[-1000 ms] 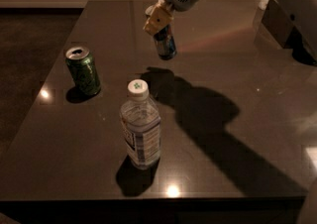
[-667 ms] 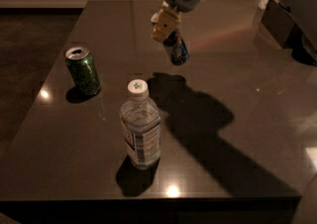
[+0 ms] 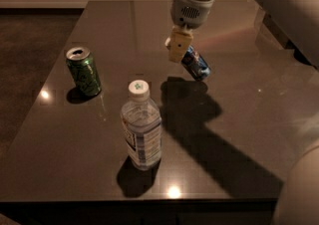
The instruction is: Knock redbull can over
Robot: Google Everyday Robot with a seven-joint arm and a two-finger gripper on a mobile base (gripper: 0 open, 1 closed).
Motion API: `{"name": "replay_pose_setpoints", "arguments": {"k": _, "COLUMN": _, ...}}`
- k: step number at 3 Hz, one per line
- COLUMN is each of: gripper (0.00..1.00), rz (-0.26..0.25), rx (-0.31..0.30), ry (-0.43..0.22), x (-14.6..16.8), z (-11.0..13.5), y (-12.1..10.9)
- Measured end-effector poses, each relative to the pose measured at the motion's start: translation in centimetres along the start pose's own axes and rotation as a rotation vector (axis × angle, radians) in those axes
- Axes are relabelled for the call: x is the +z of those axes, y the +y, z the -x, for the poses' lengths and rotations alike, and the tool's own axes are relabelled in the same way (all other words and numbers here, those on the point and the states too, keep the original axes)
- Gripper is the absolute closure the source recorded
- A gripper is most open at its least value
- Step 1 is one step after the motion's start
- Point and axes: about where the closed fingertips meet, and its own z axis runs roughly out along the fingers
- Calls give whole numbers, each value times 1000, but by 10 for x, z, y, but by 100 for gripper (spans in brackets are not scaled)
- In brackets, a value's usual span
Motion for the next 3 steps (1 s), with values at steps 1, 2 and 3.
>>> {"name": "replay_pose_setpoints", "arguments": {"k": 1, "gripper": 63, "rz": 31, "rx": -42, "ry": 77, "x": 14, "z": -9, "y": 7}}
{"name": "replay_pose_setpoints", "arguments": {"k": 2, "gripper": 40, "rz": 43, "rx": -88, "ry": 129, "x": 23, "z": -13, "y": 18}}
{"name": "replay_pose_setpoints", "arguments": {"k": 3, "gripper": 18, "rz": 54, "rx": -139, "ry": 170, "x": 29, "z": -14, "y": 31}}
